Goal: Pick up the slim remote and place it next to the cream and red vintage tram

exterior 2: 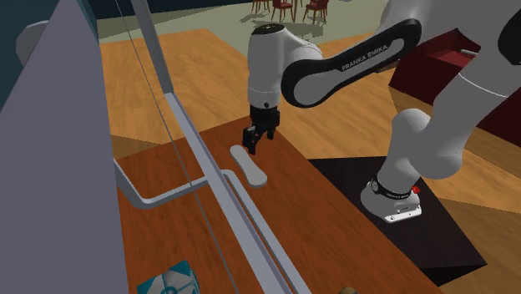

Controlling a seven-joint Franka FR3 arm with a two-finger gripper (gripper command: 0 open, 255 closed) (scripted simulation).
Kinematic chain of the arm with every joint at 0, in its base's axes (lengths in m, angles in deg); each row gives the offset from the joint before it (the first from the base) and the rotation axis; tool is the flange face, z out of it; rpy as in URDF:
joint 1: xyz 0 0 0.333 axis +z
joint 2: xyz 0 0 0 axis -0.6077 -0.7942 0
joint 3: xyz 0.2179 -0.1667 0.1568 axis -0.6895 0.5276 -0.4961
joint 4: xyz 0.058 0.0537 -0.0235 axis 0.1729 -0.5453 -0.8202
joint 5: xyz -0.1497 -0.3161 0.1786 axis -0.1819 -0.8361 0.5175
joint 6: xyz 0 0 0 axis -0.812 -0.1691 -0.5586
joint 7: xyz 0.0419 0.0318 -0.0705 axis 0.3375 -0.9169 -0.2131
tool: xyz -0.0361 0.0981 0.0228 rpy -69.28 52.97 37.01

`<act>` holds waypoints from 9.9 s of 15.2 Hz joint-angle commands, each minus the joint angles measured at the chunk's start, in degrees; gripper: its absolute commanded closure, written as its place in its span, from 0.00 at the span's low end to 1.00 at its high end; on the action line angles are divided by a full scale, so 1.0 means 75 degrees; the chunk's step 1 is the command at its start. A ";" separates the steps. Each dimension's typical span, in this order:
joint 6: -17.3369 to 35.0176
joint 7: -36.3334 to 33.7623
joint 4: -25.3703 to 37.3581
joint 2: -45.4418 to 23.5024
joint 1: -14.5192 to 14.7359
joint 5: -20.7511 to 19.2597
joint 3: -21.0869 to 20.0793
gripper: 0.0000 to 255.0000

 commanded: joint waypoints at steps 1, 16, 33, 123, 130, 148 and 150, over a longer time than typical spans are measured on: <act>0.0344 -0.0549 0.0171 -0.0579 -0.0098 -0.0008 -0.0023 0.00; 0.1737 -0.1831 0.0528 -0.2511 -0.0276 -0.0024 0.0076 0.00; 0.1639 -0.1831 0.0562 -0.2447 -0.0276 -0.0024 0.0076 1.00; -0.1728 -1.0345 0.0211 0.2921 0.2771 0.3860 -0.7249 1.00; -0.0998 -1.0307 -0.0302 0.2758 0.2678 0.4030 -0.7687 1.00; 0.0990 -1.0339 -0.1248 0.1900 0.1889 0.4278 -0.9300 1.00; 0.0989 -1.0339 -0.1248 0.1900 0.1890 0.4278 -0.9299 1.00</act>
